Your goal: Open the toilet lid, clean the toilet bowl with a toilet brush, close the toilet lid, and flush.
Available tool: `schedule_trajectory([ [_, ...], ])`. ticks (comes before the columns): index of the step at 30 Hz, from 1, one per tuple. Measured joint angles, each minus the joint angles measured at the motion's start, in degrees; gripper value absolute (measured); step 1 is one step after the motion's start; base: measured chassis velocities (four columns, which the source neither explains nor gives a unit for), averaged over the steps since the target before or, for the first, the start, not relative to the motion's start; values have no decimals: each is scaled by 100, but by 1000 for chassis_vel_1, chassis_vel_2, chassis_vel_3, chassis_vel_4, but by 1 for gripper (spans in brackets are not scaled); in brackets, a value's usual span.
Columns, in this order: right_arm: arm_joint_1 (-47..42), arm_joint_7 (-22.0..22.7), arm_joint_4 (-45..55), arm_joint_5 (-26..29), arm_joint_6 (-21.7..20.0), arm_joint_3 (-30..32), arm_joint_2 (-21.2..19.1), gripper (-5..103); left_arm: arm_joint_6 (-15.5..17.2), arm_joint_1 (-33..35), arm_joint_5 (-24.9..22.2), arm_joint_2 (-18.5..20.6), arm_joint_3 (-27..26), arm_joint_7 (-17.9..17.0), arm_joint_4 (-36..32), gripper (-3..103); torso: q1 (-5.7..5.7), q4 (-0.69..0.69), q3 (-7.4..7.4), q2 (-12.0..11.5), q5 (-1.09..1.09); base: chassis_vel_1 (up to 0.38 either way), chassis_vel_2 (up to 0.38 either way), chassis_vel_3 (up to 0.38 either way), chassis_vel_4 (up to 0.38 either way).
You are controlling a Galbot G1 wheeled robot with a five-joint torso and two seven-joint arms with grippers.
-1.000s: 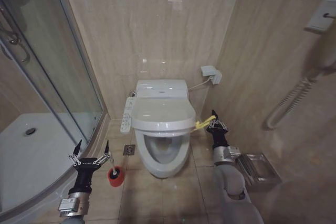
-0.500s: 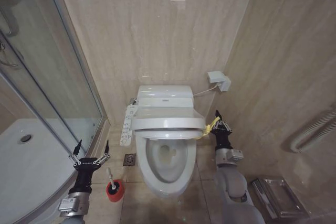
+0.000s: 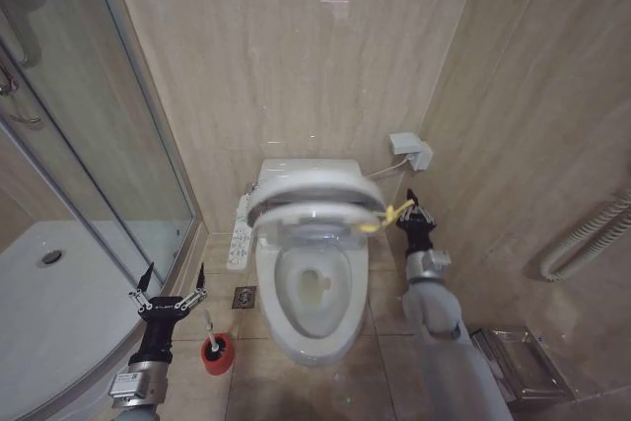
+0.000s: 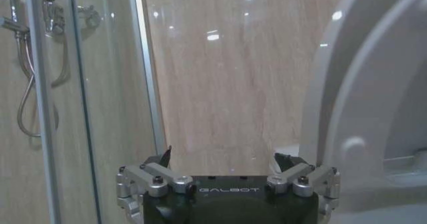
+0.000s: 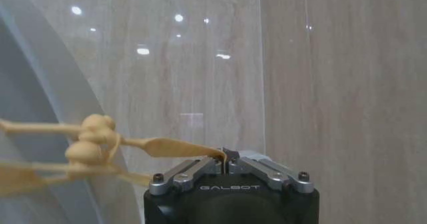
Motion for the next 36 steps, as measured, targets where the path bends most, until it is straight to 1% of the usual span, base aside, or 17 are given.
schedule_trajectory([
  [2,224,33,-144,190,-91,-35,-103,1,0,0,0,0,0,0,0,100,0,-2,0,0,0,0,0,0,0],
  [3,469,50,-286,319,-159,-62,-183,1,0,0,0,0,0,0,0,100,0,-2,0,0,0,0,0,0,0],
  [4,469,50,-286,319,-159,-62,-183,1,0,0,0,0,0,0,0,100,0,-2,0,0,0,0,0,0,0],
  [7,937,82,-485,547,-301,-135,-322,1,0,0,0,0,0,0,0,100,1,-4,1,-1,0,0,0,0,0],
  [8,937,82,-485,547,-301,-135,-322,1,0,0,0,0,0,0,0,100,1,-4,1,-1,0,0,0,0,0],
  [10,1231,90,-599,667,-375,-199,-409,1,0,0,0,0,0,0,0,100,2,-5,2,-2,1,0,0,0,0],
  [11,1231,90,-599,667,-375,-199,-409,1,0,0,0,0,0,0,0,100,2,-5,2,-2,1,0,0,0,0],
  [15,1694,91,-873,756,-430,-319,-489,1,0,0,0,0,0,0,0,100,2,-6,2,-2,1,0,0,0,0],
  [21,2057,87,-1181,764,-487,-433,-413,1,0,0,0,0,0,0,0,100,2,-7,2,-2,1,0,0,0,0],
  [29,2433,110,-1598,705,-540,-708,-139,1,0,1,0,0,0,0,0,100,1,-5,1,-2,1,0,0,0,0],
  [36,2636,142,-1826,658,-534,-816,-106,1,0,0,0,0,0,0,0,100,1,-4,1,-2,0,0,0,0,0],
])
